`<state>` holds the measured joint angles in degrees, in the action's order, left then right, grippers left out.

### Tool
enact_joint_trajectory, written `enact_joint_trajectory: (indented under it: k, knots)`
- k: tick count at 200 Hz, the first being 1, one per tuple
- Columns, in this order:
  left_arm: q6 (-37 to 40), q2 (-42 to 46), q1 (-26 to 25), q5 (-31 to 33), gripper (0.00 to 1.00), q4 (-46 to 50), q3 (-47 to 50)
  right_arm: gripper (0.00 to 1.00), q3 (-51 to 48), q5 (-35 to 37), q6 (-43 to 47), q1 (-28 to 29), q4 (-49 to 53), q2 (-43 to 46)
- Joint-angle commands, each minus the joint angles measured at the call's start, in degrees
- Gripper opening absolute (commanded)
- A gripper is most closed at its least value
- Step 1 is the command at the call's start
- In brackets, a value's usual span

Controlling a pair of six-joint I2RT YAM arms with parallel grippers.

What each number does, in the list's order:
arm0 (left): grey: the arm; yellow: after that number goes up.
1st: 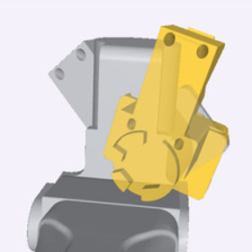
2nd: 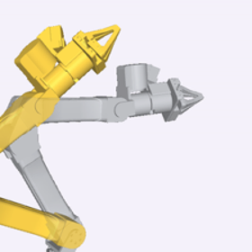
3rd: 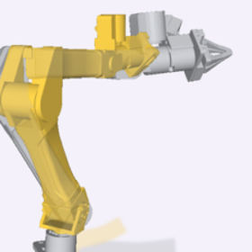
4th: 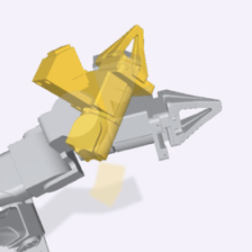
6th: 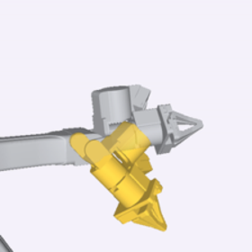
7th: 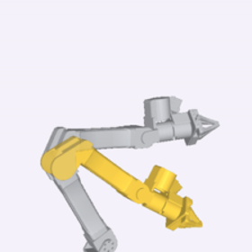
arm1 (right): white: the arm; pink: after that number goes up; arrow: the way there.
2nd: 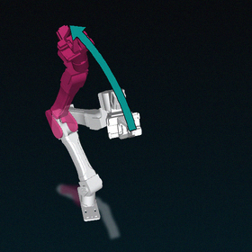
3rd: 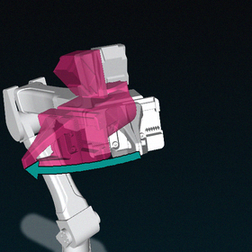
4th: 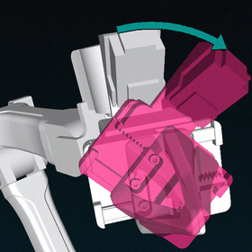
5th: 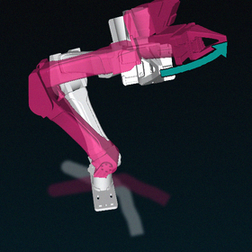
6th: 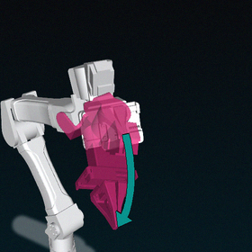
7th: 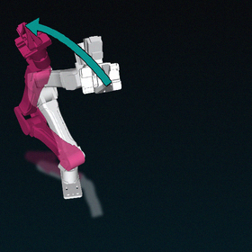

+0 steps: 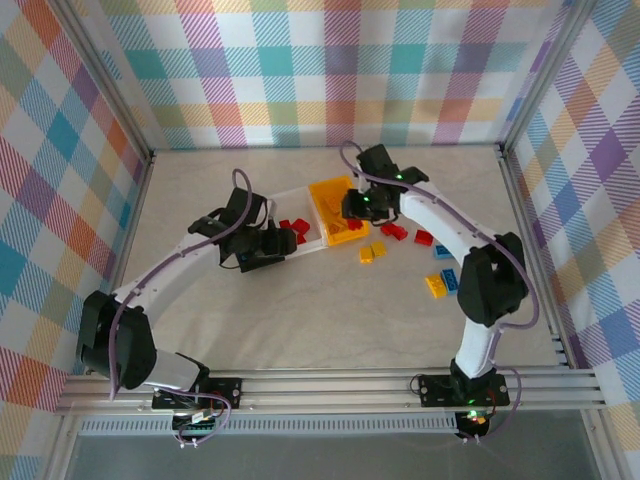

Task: Sort the legos into containers by color

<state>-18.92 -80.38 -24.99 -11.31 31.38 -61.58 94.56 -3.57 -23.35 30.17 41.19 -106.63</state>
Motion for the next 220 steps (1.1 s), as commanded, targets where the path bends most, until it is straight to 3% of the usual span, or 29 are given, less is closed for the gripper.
enact_joint_trajectory:
  k: [1,68,80,93,113,155,178,220]
  knots:
    - [-0.9,3.7,0.9,0.6,0.72,1.4,1.3,0.34,6.5,-3.4,-1.7,2.4,1.2,-6.3]
    - [-0.2,7.1,2.3,0.6,0.72,3.5,3.1,0.36,27.3,-8.0,-2.0,5.6,1.9,-23.4]
    - [-0.3,7.1,2.4,0.6,0.72,3.7,3.4,0.4,29.1,-8.6,-2.0,5.7,1.9,-24.7]
    - [-0.2,7.0,2.4,0.2,0.72,3.7,3.6,0.52,29.8,-8.8,-2.0,5.9,1.8,-25.1]
    - [-0.3,6.7,2.4,-0.1,0.72,3.3,3.9,0.54,29.0,-8.0,-1.7,5.8,1.8,-23.8]
    - [-0.8,6.3,1.7,-1.3,0.73,2.1,4.0,0.54,19.7,-3.0,0.9,5.7,1.2,-14.2]
    - [-0.7,5.2,-1.2,-0.9,0.73,1.8,3.2,0.55,8.9,3.1,2.5,5.0,1.6,-5.2]
    - [-1.5,0.4,-7.2,0.9,0.74,-1.0,2.0,0.57,-11.0,7.7,3.5,-2.3,1.6,6.0]
